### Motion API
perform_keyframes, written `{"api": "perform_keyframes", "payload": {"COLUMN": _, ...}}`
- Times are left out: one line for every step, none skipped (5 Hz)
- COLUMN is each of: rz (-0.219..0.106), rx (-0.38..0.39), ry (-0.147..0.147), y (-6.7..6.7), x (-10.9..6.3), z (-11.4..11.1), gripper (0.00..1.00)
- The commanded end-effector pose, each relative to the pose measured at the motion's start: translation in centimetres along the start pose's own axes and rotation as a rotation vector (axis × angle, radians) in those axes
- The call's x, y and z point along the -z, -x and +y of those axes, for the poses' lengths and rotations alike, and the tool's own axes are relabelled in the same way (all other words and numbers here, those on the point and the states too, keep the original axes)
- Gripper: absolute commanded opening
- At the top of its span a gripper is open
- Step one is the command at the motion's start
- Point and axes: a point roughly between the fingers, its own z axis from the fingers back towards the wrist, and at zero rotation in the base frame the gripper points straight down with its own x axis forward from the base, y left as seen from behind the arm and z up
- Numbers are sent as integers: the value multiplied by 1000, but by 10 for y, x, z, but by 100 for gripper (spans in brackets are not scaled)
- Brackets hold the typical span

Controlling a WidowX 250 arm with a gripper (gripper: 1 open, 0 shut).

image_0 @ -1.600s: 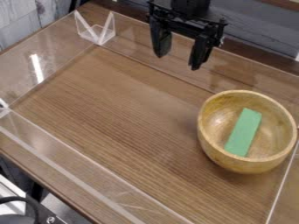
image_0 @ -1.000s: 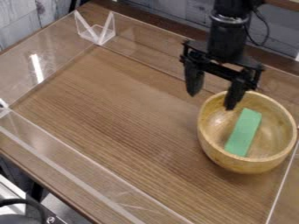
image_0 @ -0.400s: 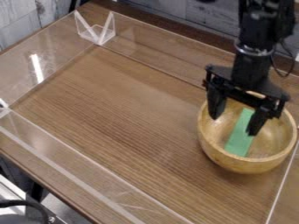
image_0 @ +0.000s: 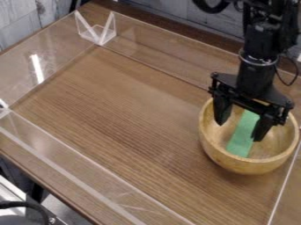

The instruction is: Remove the green block from inside the brown bowl and put it on the table

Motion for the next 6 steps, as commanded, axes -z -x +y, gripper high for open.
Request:
{"api": "perform_keyframes", "payload": {"rz": -48, "rx": 9, "ry": 15, "y": -7, "x": -7, "z": -3, "gripper": 100}}
{"api": "perform_keyframes", "payload": {"rz": -53, "rx": 11, "ry": 21, "y": -9, "x": -4, "z": -3, "gripper": 100}}
{"api": "perform_keyframes", "payload": {"rz": -57, "rx": 13, "ry": 27, "y": -10, "x": -1, "z": -2, "gripper": 100}}
{"api": "perform_keyframes", "payload": {"rz": -60, "rx": 15, "ry": 33, "y": -12, "x": 2, "z": -2, "gripper": 100}}
{"api": "perform_keyframes", "payload": {"rz": -62, "rx": 16, "ry": 39, "y": -13, "x": 5, "z": -1, "gripper": 100}}
{"api": "perform_keyframes", "payload": {"rz": -62, "rx": 16, "ry": 45, "y": -13, "x": 7, "z": 0, "gripper": 100}}
